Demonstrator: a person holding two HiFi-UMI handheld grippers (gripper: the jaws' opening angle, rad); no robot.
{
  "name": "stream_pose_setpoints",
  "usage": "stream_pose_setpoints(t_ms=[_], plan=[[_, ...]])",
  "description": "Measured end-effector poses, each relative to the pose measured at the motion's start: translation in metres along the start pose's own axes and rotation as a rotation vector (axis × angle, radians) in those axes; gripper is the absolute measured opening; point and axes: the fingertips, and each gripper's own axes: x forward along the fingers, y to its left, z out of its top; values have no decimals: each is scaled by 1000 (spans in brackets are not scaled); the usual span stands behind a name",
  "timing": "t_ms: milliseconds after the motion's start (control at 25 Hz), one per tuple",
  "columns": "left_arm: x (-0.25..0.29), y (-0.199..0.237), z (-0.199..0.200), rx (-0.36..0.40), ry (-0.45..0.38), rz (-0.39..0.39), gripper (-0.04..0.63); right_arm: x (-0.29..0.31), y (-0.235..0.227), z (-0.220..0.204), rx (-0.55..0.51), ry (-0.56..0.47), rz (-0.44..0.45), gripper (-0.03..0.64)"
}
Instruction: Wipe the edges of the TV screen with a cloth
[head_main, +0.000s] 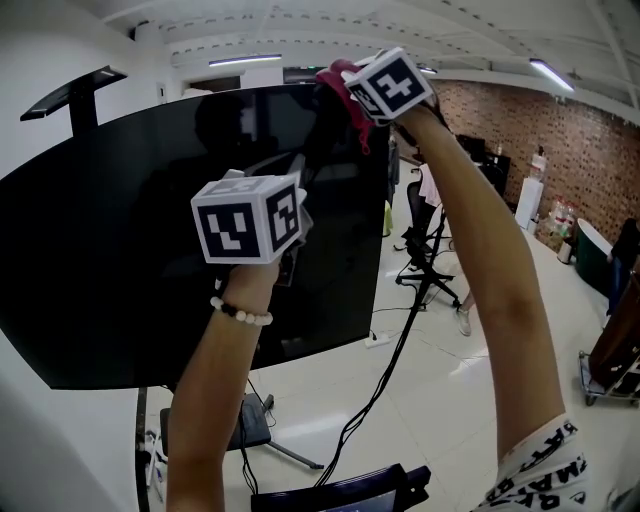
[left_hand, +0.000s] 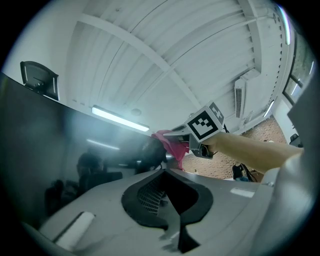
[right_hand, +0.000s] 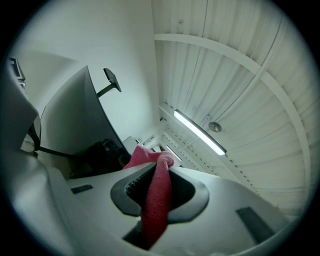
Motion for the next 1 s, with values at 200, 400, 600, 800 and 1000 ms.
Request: stream_pose_setpoints(t_ms=[200, 400, 600, 800, 1000], plan=[[20, -17, -5, -17, 6, -40, 0, -2, -44, -41, 50, 26, -110, 66], [39, -46, -23, -30, 23, -74, 0, -9, -59, -65, 144, -7, -126, 66], [31, -55, -53, -47, 50, -77, 0, -14, -54, -92, 343, -17, -113, 66], [5, -46, -97, -72, 86, -49, 0, -25, -14, -131, 338, 28, -77, 64], [-23, -27, -161, -71, 146, 2, 0, -67, 18, -160, 383, -9, -139, 64]])
